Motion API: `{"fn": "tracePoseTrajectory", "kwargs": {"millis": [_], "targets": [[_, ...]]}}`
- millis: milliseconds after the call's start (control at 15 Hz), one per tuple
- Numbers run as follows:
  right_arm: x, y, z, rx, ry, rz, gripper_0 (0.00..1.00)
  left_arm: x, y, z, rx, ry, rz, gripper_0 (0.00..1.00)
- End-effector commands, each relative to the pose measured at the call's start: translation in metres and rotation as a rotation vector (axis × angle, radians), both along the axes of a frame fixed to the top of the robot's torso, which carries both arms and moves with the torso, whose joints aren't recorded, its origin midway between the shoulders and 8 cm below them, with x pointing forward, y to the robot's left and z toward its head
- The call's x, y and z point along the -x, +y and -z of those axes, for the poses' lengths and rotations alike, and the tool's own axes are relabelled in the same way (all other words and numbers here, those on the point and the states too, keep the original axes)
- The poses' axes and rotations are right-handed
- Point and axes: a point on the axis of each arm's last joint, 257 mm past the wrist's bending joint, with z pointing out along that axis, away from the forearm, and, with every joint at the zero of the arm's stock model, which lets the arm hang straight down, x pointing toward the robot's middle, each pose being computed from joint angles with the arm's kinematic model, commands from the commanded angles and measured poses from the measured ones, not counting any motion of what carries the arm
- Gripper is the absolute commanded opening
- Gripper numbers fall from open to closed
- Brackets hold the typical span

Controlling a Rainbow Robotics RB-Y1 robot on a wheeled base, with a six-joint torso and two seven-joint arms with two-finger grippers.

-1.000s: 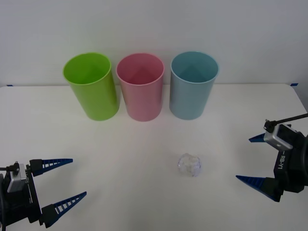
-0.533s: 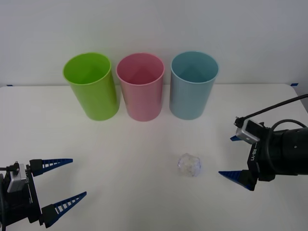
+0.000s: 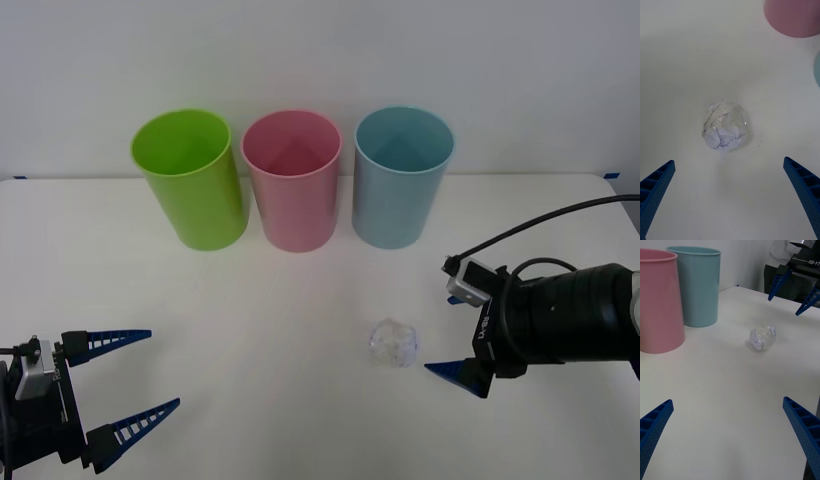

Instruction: Put cans in the blue bin and PET bottles in the pink bin and trash in the green bin.

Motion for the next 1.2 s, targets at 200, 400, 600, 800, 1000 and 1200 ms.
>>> {"fn": "tracePoseTrajectory", "kwargs": {"millis": [200, 400, 600, 800, 1000, 1200], "targets": [[-0.01, 0.01, 0.013, -0.007, 0.023, 0.004, 1.0, 0.0, 0.0, 0.0, 0.0, 0.0, 0.0, 1.0], [-0.014, 0.017, 0.026, -0.01, 0.027, 0.007, 1.0, 0.0, 0.0, 0.0, 0.0, 0.0, 0.0, 1.0], [-0.018, 0.019, 0.039, -0.007, 0.034, 0.01, 1.0, 0.0, 0.0, 0.0, 0.0, 0.0, 0.0, 1.0], [-0.024, 0.026, 0.048, -0.014, 0.03, 0.012, 1.0, 0.0, 0.0, 0.0, 0.0, 0.0, 0.0, 1.0], [-0.031, 0.036, 0.057, -0.017, 0.019, 0.011, 1.0, 0.0, 0.0, 0.0, 0.0, 0.0, 0.0, 1.0], [-0.04, 0.043, 0.068, -0.016, 0.024, 0.023, 1.0, 0.0, 0.0, 0.0, 0.0, 0.0, 0.0, 1.0]]}}
